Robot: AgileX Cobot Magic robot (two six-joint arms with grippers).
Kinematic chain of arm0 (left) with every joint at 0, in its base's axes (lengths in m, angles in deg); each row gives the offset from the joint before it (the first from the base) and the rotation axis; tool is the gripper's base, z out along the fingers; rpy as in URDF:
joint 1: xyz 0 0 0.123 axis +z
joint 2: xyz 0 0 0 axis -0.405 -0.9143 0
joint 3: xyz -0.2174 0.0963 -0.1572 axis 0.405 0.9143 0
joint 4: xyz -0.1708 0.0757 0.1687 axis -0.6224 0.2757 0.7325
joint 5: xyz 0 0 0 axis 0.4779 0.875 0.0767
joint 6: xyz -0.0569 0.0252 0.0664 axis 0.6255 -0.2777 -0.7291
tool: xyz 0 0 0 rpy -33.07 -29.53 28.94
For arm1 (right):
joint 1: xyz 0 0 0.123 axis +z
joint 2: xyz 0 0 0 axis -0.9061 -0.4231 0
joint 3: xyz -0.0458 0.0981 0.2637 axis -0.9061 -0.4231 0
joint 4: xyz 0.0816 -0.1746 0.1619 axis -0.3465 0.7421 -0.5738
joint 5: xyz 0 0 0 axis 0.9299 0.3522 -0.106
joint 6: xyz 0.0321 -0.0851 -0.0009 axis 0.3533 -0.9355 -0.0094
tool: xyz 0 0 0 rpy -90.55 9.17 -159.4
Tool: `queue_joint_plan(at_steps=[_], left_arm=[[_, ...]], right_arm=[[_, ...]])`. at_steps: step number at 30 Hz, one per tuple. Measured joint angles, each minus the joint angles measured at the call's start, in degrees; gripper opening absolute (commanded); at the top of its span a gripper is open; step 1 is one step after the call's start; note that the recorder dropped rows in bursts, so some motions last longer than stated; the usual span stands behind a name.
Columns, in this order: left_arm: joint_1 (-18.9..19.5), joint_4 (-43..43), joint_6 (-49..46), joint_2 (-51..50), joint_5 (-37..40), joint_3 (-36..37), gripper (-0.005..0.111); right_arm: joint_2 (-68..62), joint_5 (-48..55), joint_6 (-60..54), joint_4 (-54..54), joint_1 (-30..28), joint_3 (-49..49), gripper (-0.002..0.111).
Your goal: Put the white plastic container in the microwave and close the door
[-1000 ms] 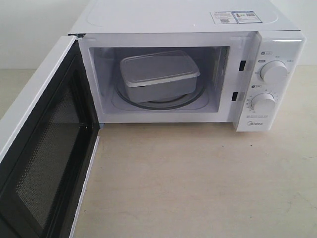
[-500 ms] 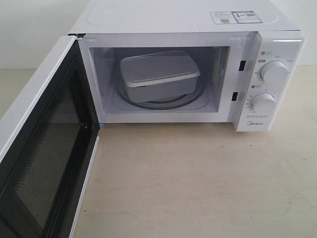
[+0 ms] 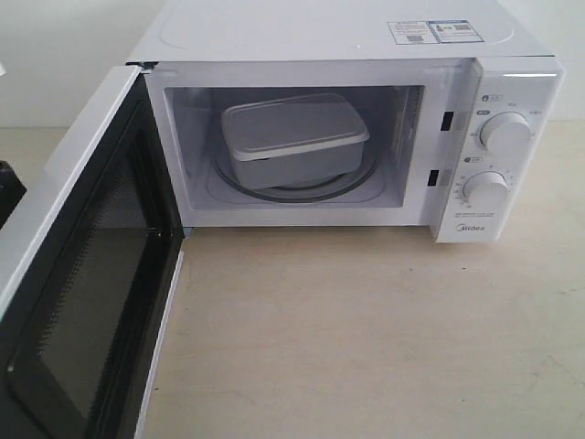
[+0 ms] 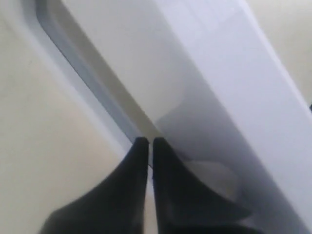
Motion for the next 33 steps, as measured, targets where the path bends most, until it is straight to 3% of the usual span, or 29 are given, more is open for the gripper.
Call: queue_joint_plan(at_steps=[11,22,33], left_arm=[[-10.13,-17.08,-16.83,-1.6,-10.94,0.0,0.004],[-10.73,-20.91,-21.29,-2.31,-15.86,0.0,0.004],[-10.84,-23.08,-21.29,-1.95,-12.23,0.0,0.004]], right_arm=[[0.0,0.0,0.0,0.0,0.0,0.0,0.0],[0.0,0.0,0.0,0.0,0.0,0.0,0.0],[0.0,0.0,0.0,0.0,0.0,0.0,0.0]])
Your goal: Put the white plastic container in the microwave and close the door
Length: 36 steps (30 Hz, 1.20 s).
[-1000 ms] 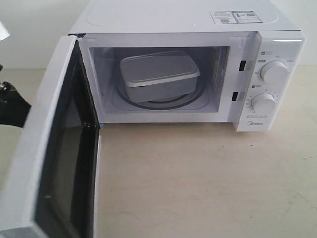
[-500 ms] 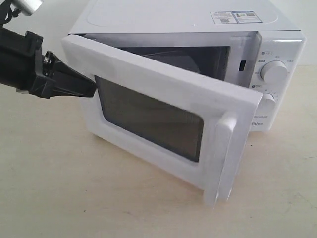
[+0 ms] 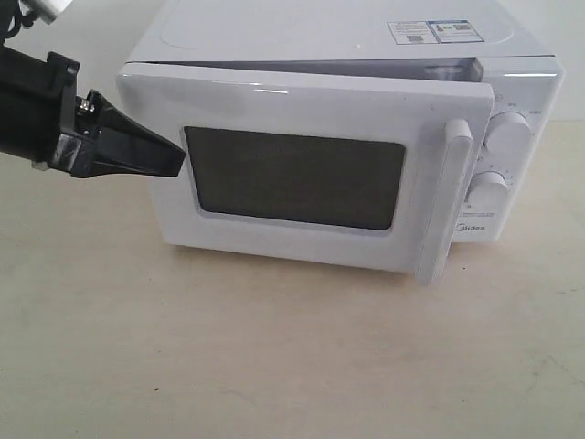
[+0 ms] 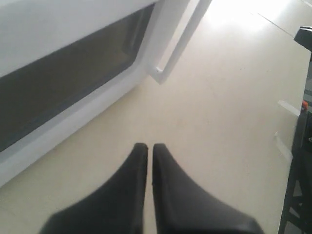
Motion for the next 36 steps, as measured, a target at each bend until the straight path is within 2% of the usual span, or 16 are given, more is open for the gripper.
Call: queue_joint_plan(at_steps=[5,8,10,12,13,14,17,23,26,30,33,36], left_arm=[[-0.09,-0.25,0.0,0.71,0.12,0.0,0.004],[-0.09,-0.25,0.0,0.71,0.22,0.0,0.004],[-0.09,-0.25,0.0,0.71,0.22,0.0,0.004],[-0.09,-0.25,0.0,0.71,0.22,0.0,0.004],[-0.09,-0.25,0.0,0.71,0.22,0.0,0.004],[-0.09,-0.25,0.0,0.71,0.22,0.0,0.004],[-0.09,-0.25,0.0,0.71,0.22,0.0,0.004],[-0.09,-0.36,0.0,0.71,0.1,0.0,0.004],[-0.09,-0.36,0.0,0.71,0.1,0.0,0.004],[-0.09,-0.36,0.0,0.71,0.1,0.0,0.004],[-0.09,-0.36,0.0,0.71,0.1,0.0,0.004],[-0.09,-0.36,0.27,0.71,0.1,0.0,0.004]], right_arm=[[0.0,-0.28,0.18,-0.31,0.0,0.0,0.0],[0.0,-6.43,6.2,-10.44,0.0,-0.09,0.0],[0.0,-19.84,10.85,-24.66,0.0,-0.09,0.0],[0.09,-30.7,25.38,-38.97,0.0,0.23,0.0],[0.09,-33.14,33.32,-41.52,0.0,1.3,0.0],[0.09,-34.58,39.28,-39.47,0.0,3.64,0.0],[0.22,-37.31,47.73,-26.81,0.0,9.95,0.0],[-5.5,-49.4,57.17,4.64,0.0,25.93,0.0],[-11.54,-52.28,73.4,32.22,0.0,31.7,0.0],[-20.64,-58.32,103.65,66.29,0.0,32.94,0.0],[-26.97,-59.84,113.54,79.69,0.0,32.94,0.0],[-31.04,-60.32,116.15,84.22,0.0,32.94,0.0]])
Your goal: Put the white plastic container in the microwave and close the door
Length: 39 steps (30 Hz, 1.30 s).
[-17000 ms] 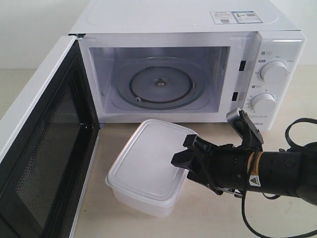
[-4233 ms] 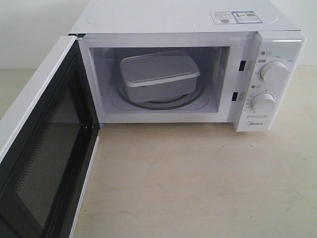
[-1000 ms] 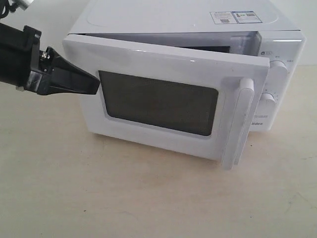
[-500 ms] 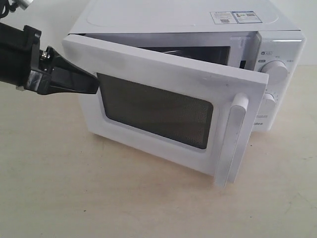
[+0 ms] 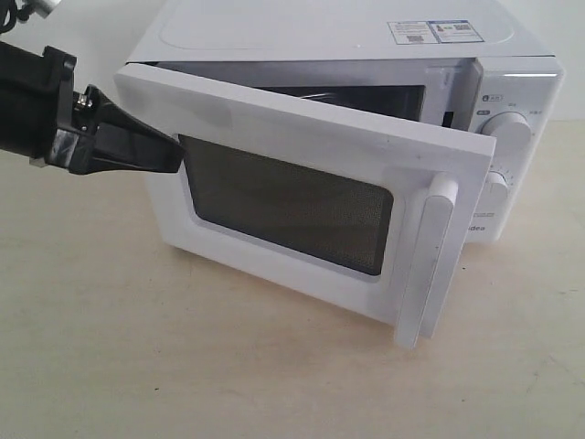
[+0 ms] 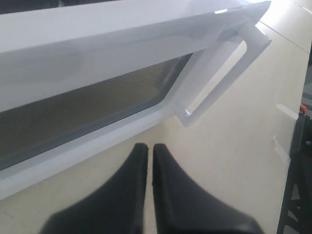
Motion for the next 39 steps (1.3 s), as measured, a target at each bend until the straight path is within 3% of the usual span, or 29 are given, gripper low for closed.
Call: queue_joint_plan(at_steps=[10,12,15,18,21,30,37,39], left_arm=[[0.0,0.0,0.5,0.0,0.0,0.0,0.004],[0.0,0.0,1.41,0.0,-0.49,0.0,0.004],[0.0,0.0,3.69,0.0,-1.48,0.0,0.004],[0.0,0.36,4.48,0.0,-1.48,0.0,0.004],[0.0,0.39,4.6,0.0,-1.48,0.0,0.004],[0.0,0.47,4.6,0.0,-1.24,0.0,0.004],[0.0,0.53,4.6,0.0,-1.35,0.0,0.004],[0.0,0.53,4.6,0.0,-1.35,0.0,0.004]], right_arm=[[-11.26,-2.34,0.97,4.2,0.0,-4.59,0.0],[-15.47,1.07,1.09,2.78,0.0,-9.48,0.0],[-19.52,14.13,1.33,0.89,0.0,-17.24,0.0],[-19.66,26.65,1.33,9.96,0.0,-18.12,0.0],[-19.66,29.74,1.33,12.19,0.0,-15.24,0.0],[-19.71,9.53,1.33,3.47,0.0,-4.16,0.0],[-19.71,8.26,1.33,0.52,0.08,-3.96,0.0],[-19.71,8.37,1.33,-5.24,0.08,-3.96,0.0]])
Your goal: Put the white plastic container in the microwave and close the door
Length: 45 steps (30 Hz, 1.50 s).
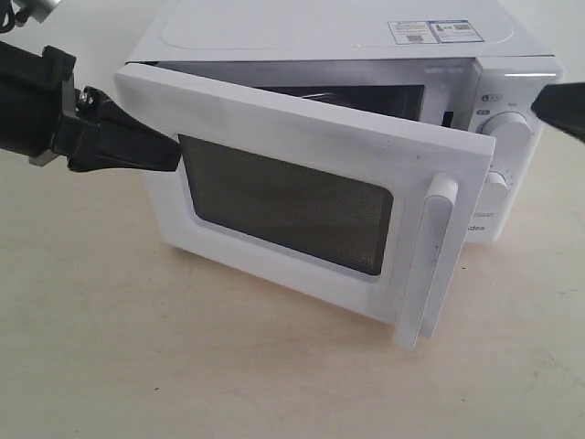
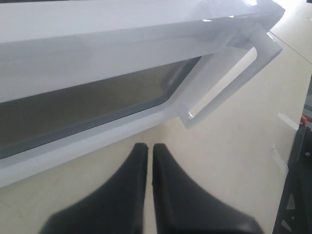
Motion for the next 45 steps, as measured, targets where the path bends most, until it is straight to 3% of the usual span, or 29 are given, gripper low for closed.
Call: queue_joint_plan(at_steps=[4,11,15,19,24,28,33,37,45], left_arm=[[0.0,0.0,0.0,0.0,0.0,0.0,0.004],[0.0,0.0,0.0,0.0,0.0,0.0,0.004],[0.0,0.0,0.0,0.0,0.0,0.0,0.004],[0.0,0.0,0.0,0.0,0.0,0.0,0.004],[0.0,0.0,0.0,0.0,0.0,0.0,0.004],[0.0,0.0,0.0,0.0,0.0,0.0,0.004],[0.0,0.0,0.0,0.0,0.0,0.0,0.004],[0.0,0.0,0.0,0.0,0.0,0.0,0.004],[0.0,0.0,0.0,0.0,0.0,0.0,0.004]], right_arm=[[0.0,1.39,0.0,-15.0,0.0,-0.1,0.0],[0.0,8.41,-2.55,-23.74,0.0,-0.1,0.0],[0.0,15.13,-31.97,-29.38,0.32,-0.1,0.0],[0.74,35.18,-64.3,-38.27,2.87,0.95,0.0],[0.88,59.7,-76.1,-50.0,7.27,6.45,0.0],[2.46,72.32,-81.05,-58.69,16.41,11.51,0.0],[3.25,70.28,-102.64,-72.88,32.96,13.74,0.0],[0.32,69.77,-105.65,-80.08,41.78,13.74,0.0],[-9.75,66.15,-97.21,-72.93,44.46,16.44,0.0]])
